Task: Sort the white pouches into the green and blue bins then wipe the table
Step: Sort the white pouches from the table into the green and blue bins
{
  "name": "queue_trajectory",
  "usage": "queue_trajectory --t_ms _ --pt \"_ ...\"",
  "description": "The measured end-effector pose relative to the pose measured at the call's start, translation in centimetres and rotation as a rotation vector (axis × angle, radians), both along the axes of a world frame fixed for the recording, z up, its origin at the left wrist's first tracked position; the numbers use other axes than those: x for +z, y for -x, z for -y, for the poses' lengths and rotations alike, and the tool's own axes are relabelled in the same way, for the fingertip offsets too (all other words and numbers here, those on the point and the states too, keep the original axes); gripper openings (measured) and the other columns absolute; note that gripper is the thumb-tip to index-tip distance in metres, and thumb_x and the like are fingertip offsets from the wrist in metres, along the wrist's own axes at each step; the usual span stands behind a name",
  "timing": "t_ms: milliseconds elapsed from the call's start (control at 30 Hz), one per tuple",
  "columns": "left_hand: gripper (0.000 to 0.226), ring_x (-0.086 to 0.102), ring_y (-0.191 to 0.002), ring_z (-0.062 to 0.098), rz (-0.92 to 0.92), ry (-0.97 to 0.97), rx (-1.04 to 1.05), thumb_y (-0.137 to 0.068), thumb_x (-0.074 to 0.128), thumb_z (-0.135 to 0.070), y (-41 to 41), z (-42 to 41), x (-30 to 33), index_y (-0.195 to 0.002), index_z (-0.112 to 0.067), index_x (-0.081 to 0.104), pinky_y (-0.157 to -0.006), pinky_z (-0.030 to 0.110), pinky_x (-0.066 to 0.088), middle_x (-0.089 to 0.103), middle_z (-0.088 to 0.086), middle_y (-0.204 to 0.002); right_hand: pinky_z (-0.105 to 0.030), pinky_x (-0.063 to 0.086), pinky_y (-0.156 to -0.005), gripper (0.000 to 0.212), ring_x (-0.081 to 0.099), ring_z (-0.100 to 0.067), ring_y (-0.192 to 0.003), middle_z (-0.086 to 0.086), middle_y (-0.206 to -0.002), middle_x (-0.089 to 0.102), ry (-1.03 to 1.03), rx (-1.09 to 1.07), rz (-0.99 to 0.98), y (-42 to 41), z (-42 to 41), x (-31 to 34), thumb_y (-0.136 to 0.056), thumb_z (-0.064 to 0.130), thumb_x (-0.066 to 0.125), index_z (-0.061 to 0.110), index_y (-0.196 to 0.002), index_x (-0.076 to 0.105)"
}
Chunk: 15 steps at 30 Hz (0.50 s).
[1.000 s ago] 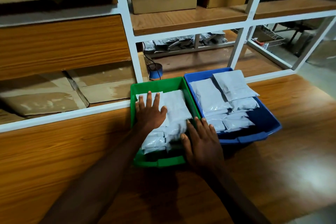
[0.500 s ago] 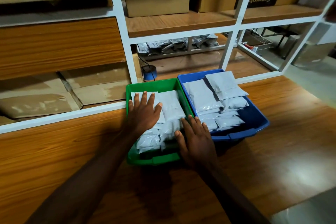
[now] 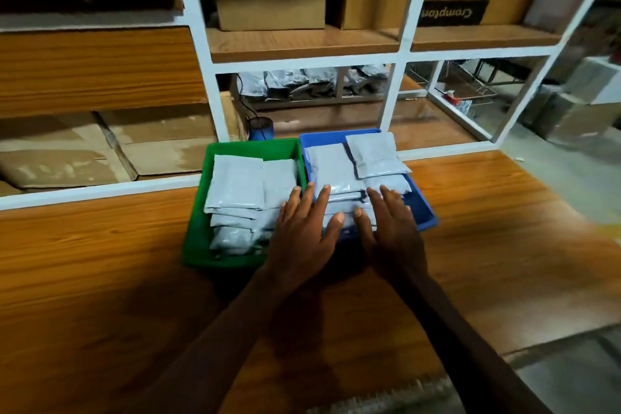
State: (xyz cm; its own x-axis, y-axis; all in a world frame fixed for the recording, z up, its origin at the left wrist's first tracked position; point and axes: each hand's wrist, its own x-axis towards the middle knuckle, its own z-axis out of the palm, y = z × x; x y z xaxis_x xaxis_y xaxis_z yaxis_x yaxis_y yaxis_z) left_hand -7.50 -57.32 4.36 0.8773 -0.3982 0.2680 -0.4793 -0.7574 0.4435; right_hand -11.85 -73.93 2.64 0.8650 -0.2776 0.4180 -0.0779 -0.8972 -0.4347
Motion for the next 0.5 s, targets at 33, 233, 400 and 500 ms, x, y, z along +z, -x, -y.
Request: queue_trajectory --t_ms 33,233,400,500 --pt "0.078 0.014 -0.151 0.03 -0.003 -0.003 0.008 -0.089 0.013 -0.066 0.3 1.4 -0.1 -0.155 -0.026 0.028 -0.121 0.047 0.015 0.022 0.008 -0.163 -0.053 0.034 -0.114 0.066 0.037 -0.036 -0.144 -0.018 -0.152 0.045 0.011 -0.013 -0.021 0.0 1.7 -0.1 -0.099 0.056 0.03 0.012 -0.144 0.051" --pt "0.07 0.004 -0.152 0.028 -0.098 -0.132 0.167 -0.099 0.026 -0.061 -2.4 6.5 -0.6 -0.157 -0.025 0.014 -0.121 0.048 0.008 0.007 0.011 -0.165 -0.058 0.039 -0.106 0.066 0.039 -0.041 -0.139 -0.022 -0.151 0.042 0.046 -0.02 -0.166 -3.0 9.4 0.8 -0.096 0.057 0.029 0.013 -0.142 0.045" --pt "0.076 0.0 -0.152 0.026 -0.193 -0.211 0.315 -0.099 0.023 -0.061 -6.1 7.0 -0.9 -0.157 -0.014 0.008 -0.12 0.054 0.005 0.003 0.006 -0.166 -0.053 0.035 -0.107 0.058 0.036 -0.039 -0.141 -0.019 -0.157 0.032 -0.148 0.058 -0.33 -6.5 12.5 0.9 -0.102 0.052 0.036 0.018 -0.149 0.028" --pt "0.078 -0.001 -0.152 0.026 -0.227 -0.276 0.37 -0.098 0.017 -0.064 -7.5 7.0 -2.0 -0.157 -0.014 0.01 -0.12 0.056 0.003 0.002 0.003 -0.166 -0.046 0.043 -0.091 0.058 0.053 -0.042 -0.124 -0.024 -0.142 0.05 -0.325 0.074 -0.443 -7.8 13.4 0.1 -0.102 0.051 0.04 0.014 -0.146 0.028"
